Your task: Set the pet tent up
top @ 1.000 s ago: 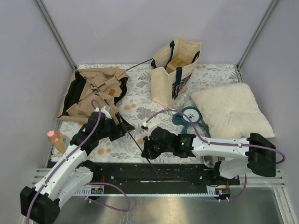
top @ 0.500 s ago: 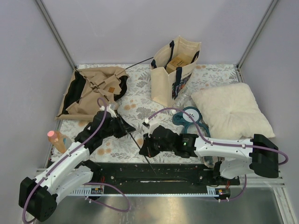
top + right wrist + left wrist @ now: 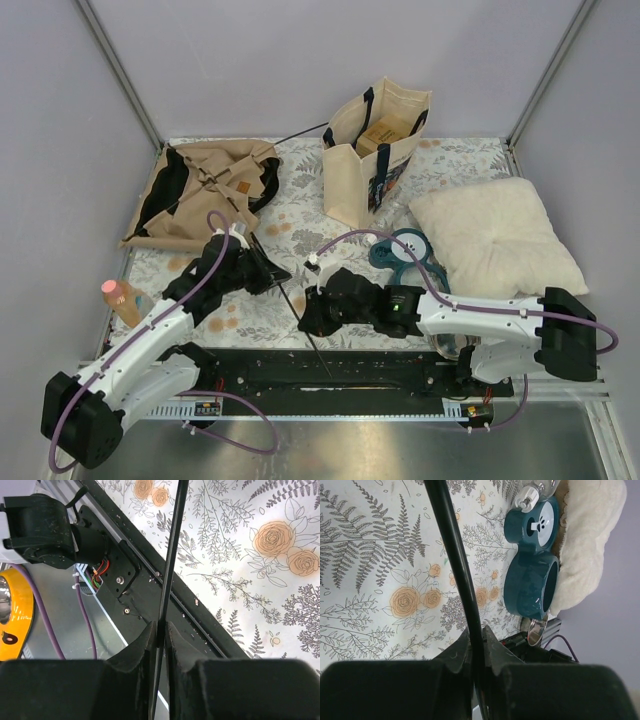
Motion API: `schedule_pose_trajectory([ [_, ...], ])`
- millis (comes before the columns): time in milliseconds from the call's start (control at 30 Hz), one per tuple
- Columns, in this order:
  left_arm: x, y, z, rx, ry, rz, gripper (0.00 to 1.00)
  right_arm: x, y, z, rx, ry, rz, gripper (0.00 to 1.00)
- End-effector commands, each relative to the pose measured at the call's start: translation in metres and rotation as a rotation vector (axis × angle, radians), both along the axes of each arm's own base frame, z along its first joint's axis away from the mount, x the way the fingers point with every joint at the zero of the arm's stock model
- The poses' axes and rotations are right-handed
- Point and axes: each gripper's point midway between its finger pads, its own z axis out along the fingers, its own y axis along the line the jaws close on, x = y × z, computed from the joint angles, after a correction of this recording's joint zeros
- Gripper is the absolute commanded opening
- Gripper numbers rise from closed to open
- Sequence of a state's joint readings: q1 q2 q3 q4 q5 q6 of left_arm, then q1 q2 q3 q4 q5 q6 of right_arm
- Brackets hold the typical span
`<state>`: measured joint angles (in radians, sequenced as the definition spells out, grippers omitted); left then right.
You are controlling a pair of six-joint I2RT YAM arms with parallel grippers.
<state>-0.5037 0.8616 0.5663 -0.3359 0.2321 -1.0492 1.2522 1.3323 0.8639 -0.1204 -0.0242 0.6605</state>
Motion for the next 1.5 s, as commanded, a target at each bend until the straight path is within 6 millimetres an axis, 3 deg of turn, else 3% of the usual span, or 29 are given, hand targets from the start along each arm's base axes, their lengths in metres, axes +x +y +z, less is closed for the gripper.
schedule_pose_trajectory([
  [0, 0.015, -0.002, 0.029, -0.005, -0.096, 0.011, 0.00, 0.003, -0.001, 0.029, 0.075, 0.009, -0.064, 0.13],
  [67, 0.016, -0.003, 0.031, -0.006, -0.099, 0.009, 0.00, 0.000, -0.002, 0.025, 0.070, 0.034, -0.060, 0.16],
  [100, 0.017, -0.003, 0.031, -0.005, -0.098, 0.010, 0.00, -0.005, -0.001, 0.025, 0.076, 0.052, -0.040, 0.24],
  [133, 0.017, -0.003, 0.030, -0.003, -0.098, 0.009, 0.00, -0.010, 0.001, 0.028, 0.093, 0.060, -0.009, 0.42],
  [200, 0.017, -0.003, 0.030, -0.001, -0.096, 0.010, 0.00, -0.018, 0.006, 0.034, 0.129, 0.066, 0.045, 0.99],
  [333, 0.018, 0.000, 0.028, 0.015, -0.102, 0.023, 0.00, -0.022, 0.008, 0.048, 0.247, 0.042, 0.072, 0.99],
  [467, 0.018, 0.000, 0.029, 0.015, -0.100, 0.023, 0.00, -0.011, -0.007, 0.029, 0.127, 0.031, -0.004, 1.00],
  [500, 0.018, 0.000, 0.030, 0.014, -0.103, 0.023, 0.00, -0.011, -0.007, 0.029, 0.134, 0.022, -0.002, 0.99],
  [533, 0.018, 0.000, 0.031, 0.013, -0.102, 0.022, 0.00, -0.011, -0.009, 0.025, 0.133, 0.019, 0.000, 0.89],
  [733, 0.021, -0.001, 0.037, 0.011, -0.112, 0.026, 0.00, -0.016, -0.009, 0.013, 0.057, 0.030, 0.044, 0.69],
  [933, 0.023, -0.001, 0.040, 0.018, -0.116, 0.020, 0.00, -0.025, -0.005, -0.005, 0.073, 0.065, 0.081, 0.62],
  [1033, 0.023, -0.001, 0.042, 0.017, -0.121, 0.022, 0.00, -0.025, -0.002, -0.004, 0.092, 0.059, 0.088, 0.52],
  [1167, 0.023, -0.001, 0.042, 0.020, -0.122, 0.021, 0.00, -0.027, -0.002, -0.003, 0.094, 0.065, 0.103, 0.32],
  [1200, 0.022, 0.000, 0.040, 0.023, -0.121, 0.019, 0.00, -0.029, -0.001, -0.003, 0.093, 0.068, 0.108, 0.24],
  [1233, 0.023, 0.000, 0.041, 0.025, -0.125, 0.023, 0.00, -0.029, 0.000, -0.003, 0.094, 0.071, 0.112, 0.07],
  [1267, 0.023, 0.000, 0.042, 0.026, -0.126, 0.020, 0.00, -0.029, 0.000, -0.003, 0.089, 0.075, 0.114, 0.00],
  [1300, 0.024, 0.001, 0.042, 0.031, -0.128, 0.020, 0.00, -0.030, 0.001, 0.001, 0.095, 0.074, 0.119, 0.00],
  [1467, 0.024, 0.007, 0.045, 0.096, -0.155, 0.007, 0.35, -0.028, -0.004, 0.019, 0.083, 0.064, 0.106, 0.00],
])
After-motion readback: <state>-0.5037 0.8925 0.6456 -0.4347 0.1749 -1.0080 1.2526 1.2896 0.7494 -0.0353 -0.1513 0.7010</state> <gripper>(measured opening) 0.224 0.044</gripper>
